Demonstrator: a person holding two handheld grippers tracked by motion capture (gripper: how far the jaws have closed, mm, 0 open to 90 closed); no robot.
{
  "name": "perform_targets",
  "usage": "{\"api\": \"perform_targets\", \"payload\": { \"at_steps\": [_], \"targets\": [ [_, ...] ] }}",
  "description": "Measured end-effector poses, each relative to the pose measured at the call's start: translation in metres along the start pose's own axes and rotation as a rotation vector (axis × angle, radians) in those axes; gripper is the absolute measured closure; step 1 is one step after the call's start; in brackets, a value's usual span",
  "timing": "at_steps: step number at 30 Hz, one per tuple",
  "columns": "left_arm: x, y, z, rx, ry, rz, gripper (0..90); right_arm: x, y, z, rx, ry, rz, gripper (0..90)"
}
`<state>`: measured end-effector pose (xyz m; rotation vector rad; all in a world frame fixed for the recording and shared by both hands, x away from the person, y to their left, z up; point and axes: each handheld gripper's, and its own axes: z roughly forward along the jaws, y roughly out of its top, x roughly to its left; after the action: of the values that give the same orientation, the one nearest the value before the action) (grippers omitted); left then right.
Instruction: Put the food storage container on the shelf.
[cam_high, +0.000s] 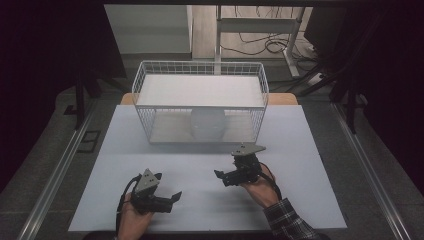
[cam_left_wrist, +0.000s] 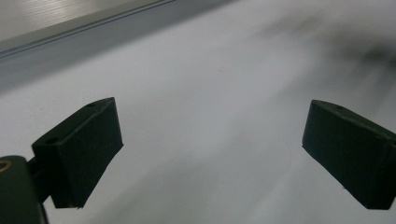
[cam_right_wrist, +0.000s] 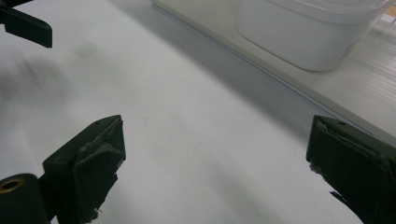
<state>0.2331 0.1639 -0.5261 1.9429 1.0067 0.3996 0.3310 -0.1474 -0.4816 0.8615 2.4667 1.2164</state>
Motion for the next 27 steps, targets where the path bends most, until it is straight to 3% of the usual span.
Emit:
{"api": "perform_targets", "payload": {
  "at_steps": [14, 19, 27],
  "targets": [
    [0.003, 0.0, 0.0, 0.025, -0.015, -0.003, 4.2, 0.006, -0.016, -0.019, 0.013, -0.03, -0.003, 0.0],
    [0.005, 0.0, -0.003, 0.022, -0.007, -0.009, 4.2, 0.008, -0.019, -0.03, 0.002, -0.041, 0.0, 0.0],
    [0.007, 0.0, -0.007, 0.035, 0.015, 0.016, 3.6, 0.009, -0.03, -0.046, -0.012, -0.057, 0.025, 0.0]
  ]
}}
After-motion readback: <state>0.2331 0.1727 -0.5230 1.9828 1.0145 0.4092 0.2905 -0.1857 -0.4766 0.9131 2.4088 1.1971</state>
